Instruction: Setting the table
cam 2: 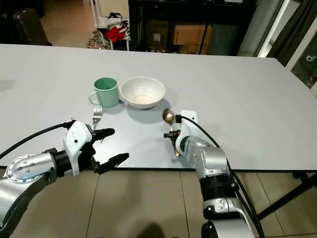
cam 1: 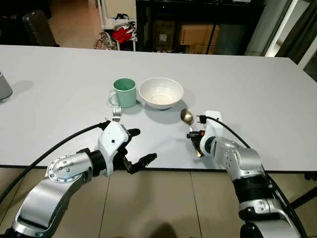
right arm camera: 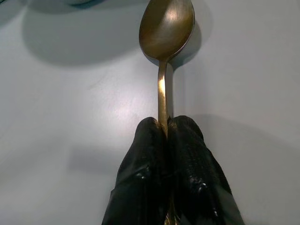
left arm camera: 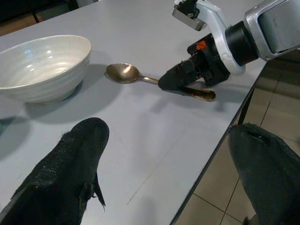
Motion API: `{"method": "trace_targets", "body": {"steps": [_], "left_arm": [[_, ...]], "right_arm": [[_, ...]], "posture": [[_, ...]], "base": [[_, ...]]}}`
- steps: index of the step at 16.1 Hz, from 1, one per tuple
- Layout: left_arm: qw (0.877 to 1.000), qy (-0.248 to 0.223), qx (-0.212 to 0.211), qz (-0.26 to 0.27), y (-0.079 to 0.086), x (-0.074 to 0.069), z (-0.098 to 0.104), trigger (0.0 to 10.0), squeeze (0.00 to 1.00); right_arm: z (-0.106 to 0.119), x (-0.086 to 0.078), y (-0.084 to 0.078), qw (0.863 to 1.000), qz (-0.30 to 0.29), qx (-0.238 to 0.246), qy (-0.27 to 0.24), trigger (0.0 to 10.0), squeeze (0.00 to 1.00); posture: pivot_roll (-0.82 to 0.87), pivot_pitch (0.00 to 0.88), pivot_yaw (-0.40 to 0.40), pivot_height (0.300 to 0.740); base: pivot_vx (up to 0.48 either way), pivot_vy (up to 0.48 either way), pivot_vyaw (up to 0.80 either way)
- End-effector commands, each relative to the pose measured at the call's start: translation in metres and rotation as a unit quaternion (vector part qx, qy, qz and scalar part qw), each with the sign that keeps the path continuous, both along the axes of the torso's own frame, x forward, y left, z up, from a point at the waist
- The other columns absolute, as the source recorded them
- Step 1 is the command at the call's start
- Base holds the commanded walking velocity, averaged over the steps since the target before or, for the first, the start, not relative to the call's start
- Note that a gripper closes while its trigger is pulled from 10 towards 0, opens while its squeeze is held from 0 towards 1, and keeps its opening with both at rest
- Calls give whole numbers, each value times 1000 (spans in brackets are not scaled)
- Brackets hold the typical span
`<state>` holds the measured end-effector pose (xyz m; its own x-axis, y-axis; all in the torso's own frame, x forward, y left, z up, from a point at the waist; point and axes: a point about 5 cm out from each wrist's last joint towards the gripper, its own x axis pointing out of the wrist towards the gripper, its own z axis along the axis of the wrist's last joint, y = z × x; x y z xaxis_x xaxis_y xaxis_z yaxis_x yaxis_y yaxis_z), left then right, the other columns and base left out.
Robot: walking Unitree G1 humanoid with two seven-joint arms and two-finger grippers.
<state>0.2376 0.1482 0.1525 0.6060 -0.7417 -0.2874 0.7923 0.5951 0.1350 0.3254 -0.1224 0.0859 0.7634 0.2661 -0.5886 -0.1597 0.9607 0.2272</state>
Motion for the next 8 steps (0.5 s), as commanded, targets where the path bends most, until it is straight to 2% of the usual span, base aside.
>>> {"method": "trace_targets", "body": {"steps": [1, 4, 5, 8], "left_arm": [[1000, 1, 3, -3, 0, 0, 1, 10000, 0], [1000, -1, 3, -4, -1, 1, 1, 10000, 0], [1000, -1, 1, -3, -1, 1, 1, 10000, 0], [1000, -1, 1, -2, 0, 2, 1, 10000, 0]], "right_arm": [[-10, -8, -1, 1000, -3, -6, 30, 10000, 0], [-11, -12, -2, 999, -13, -5, 42, 10000, 0], [-11, -12, -2, 999, -15, -6, 43, 10000, 1000], [-1, -11, -9, 999, -34, -3, 19, 10000, 1000]], "posture": [[6, 0, -28, 740], [6, 0, -30, 740], [6, 0, -32, 740], [2, 0, -33, 740]], "base": [[0, 0, 0], [0, 0, 0], [0, 0, 0], [0, 0, 0]]}}
